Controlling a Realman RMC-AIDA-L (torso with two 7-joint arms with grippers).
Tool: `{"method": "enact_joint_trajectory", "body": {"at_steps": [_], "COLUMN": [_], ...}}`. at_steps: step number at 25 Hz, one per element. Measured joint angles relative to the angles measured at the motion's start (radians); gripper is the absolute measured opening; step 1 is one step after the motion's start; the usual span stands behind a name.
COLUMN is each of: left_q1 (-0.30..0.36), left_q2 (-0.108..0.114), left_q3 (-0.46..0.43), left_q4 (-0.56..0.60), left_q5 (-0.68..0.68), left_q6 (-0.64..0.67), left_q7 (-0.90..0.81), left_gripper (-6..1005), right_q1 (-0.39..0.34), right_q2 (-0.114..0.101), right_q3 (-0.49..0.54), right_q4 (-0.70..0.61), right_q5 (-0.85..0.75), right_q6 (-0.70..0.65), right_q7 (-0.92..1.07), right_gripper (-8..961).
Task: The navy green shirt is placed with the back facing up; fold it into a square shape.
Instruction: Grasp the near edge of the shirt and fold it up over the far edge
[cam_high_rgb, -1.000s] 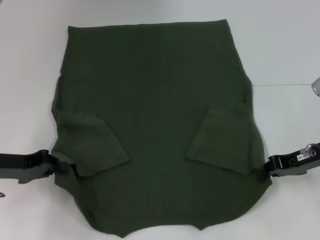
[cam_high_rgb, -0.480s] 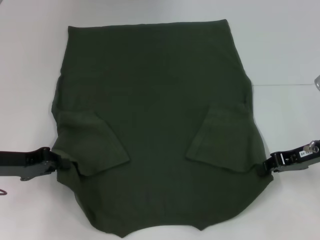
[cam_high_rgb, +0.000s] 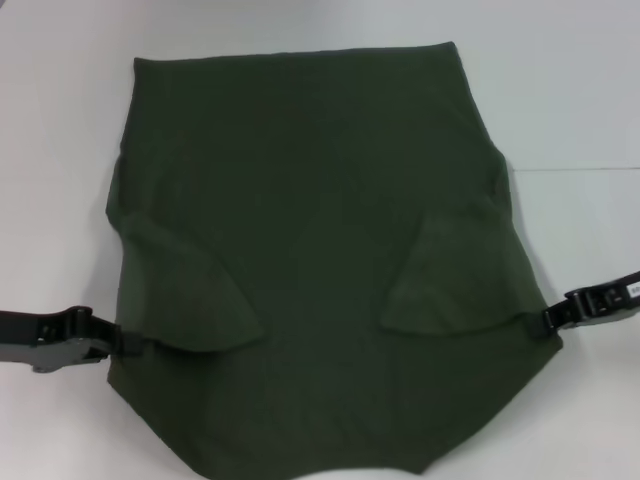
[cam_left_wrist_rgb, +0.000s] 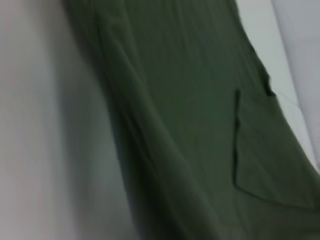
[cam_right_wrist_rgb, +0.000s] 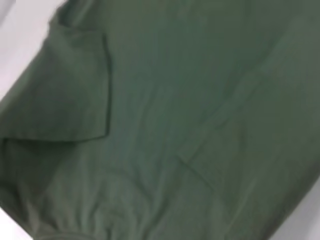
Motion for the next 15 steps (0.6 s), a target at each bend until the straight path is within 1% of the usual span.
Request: {"method": "enact_joint_trajectory", "body": {"at_steps": [3,7,11,15], "left_q1": [0.006,0.008,0.012,0.026], "left_q2": [0.009,0.017,0.019,0.019], "left_q3": [0.0,0.006,0.005,0.001], "left_q4": [0.023,0.037,0.04,0.045], "left_q5": [-0.002,0.012,0.044,0.074], "left_q6": [0.07,0.142,0.194,0.26], "left_q7": [0.009,0.017,0.031,0.043], "left_gripper": [38,38,38,38], "right_q1": [-0.013,-0.026,-0.047,-0.082], "right_q2": [-0.006,-0.013,-0.019,-0.025], "right_q3": [0.018,0.028,0.038,0.084], "right_q4": [-0.031,-0.041,-0.041,-0.041], "right_q5": [0.0,0.0,0.0,0.0], "right_q6": [-0.056,-0.091,-0.135,-0.208], "right_q7": [-0.022,-0.037,-0.06,-0.103], "right_gripper": [70,72,74,77]}}
